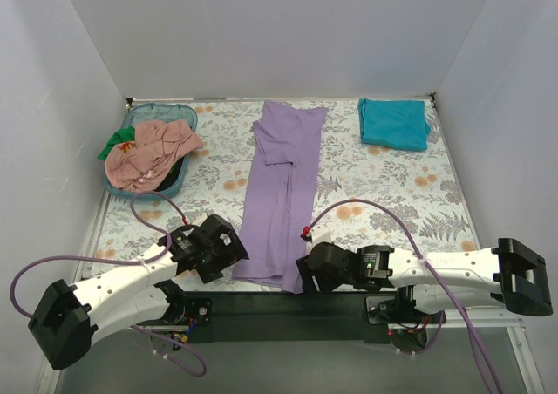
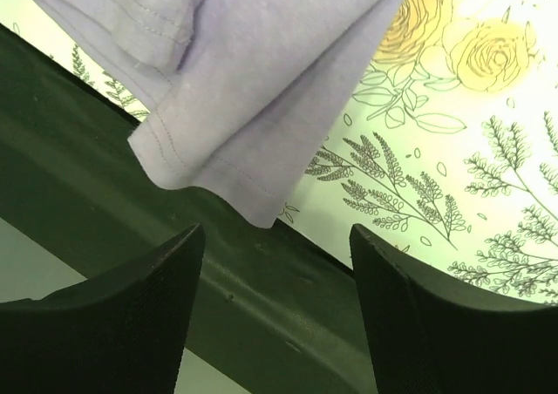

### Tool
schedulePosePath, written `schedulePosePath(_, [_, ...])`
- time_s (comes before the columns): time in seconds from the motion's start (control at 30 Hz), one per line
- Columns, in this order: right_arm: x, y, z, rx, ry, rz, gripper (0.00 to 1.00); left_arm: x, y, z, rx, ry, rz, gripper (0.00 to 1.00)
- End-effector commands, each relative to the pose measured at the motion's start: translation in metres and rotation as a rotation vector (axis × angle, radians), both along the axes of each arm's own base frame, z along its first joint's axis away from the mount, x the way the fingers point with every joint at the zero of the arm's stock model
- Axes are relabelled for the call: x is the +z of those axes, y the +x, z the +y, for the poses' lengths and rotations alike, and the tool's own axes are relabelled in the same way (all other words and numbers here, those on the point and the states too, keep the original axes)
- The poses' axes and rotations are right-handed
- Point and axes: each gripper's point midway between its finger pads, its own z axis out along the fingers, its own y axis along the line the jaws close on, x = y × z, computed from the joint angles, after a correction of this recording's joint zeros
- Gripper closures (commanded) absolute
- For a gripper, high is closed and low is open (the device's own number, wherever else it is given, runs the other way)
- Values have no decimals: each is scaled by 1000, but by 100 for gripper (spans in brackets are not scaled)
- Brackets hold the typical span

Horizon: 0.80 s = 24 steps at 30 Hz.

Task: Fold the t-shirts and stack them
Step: Fold the tshirt

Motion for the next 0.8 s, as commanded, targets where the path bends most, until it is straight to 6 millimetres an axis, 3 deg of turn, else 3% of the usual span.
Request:
schedulePosePath(0.0, [0, -2, 3, -63, 34, 43, 26, -15, -20, 7, -31, 18, 84, 8])
schedulePosePath(0.27, [-21, 1, 12, -123, 27, 96, 42, -20, -32, 2, -70, -29, 120, 35])
schedulePosePath(0.4, [-30, 0, 6, -160, 30, 124, 64, -24, -39, 3, -88, -33, 145, 46])
schedulePosePath(0.43, [-32, 0, 5, -165, 35, 132, 68, -25, -40, 3, -88, -35, 150, 55])
schedulePosePath(0.5, [-33, -6, 2, -170, 49, 159, 89, -29, -44, 2, -95, -46, 160, 75])
schedulePosePath(0.53, [-32, -7, 1, -170, 56, 168, 98, -30, -44, 2, -96, -49, 163, 96])
schedulePosePath(0.57, [-31, -11, 0, -168, 75, 184, 99, -31, -45, 1, -97, -56, 164, 100])
schedulePosePath(0.77, [-21, -25, -4, -145, 145, 244, 99, -22, -49, -11, -145, -126, 162, 100])
